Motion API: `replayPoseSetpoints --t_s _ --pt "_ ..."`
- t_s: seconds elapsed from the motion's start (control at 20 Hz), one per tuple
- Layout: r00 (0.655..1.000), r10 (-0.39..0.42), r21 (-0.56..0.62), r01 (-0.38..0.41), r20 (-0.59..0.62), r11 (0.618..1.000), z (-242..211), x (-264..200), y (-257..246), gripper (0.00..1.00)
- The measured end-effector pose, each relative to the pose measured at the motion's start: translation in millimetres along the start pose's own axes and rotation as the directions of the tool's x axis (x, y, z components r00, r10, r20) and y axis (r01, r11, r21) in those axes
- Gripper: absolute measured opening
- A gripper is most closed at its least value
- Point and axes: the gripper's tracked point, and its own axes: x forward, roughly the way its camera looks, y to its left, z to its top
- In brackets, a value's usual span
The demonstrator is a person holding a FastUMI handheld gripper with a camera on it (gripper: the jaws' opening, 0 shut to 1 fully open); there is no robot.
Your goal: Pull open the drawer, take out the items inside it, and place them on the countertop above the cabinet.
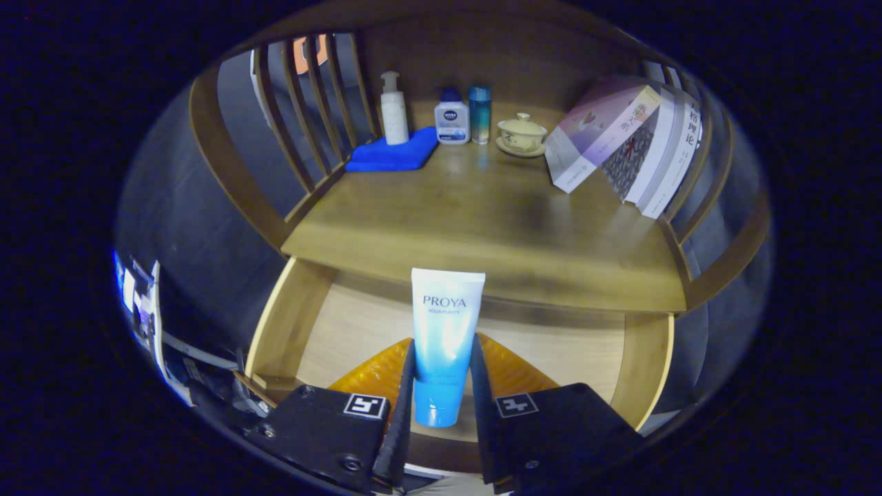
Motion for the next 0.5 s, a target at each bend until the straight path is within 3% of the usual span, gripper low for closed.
replayPoseSetpoints --t_s 0.35,0.5 --pt "0.996 0.002 0.074 -0.008 0.087 0.997 62 10 4 0.44" --pt "0.990 -0.061 0.079 0.051 0.130 0.996 88 24 -13 0.44"
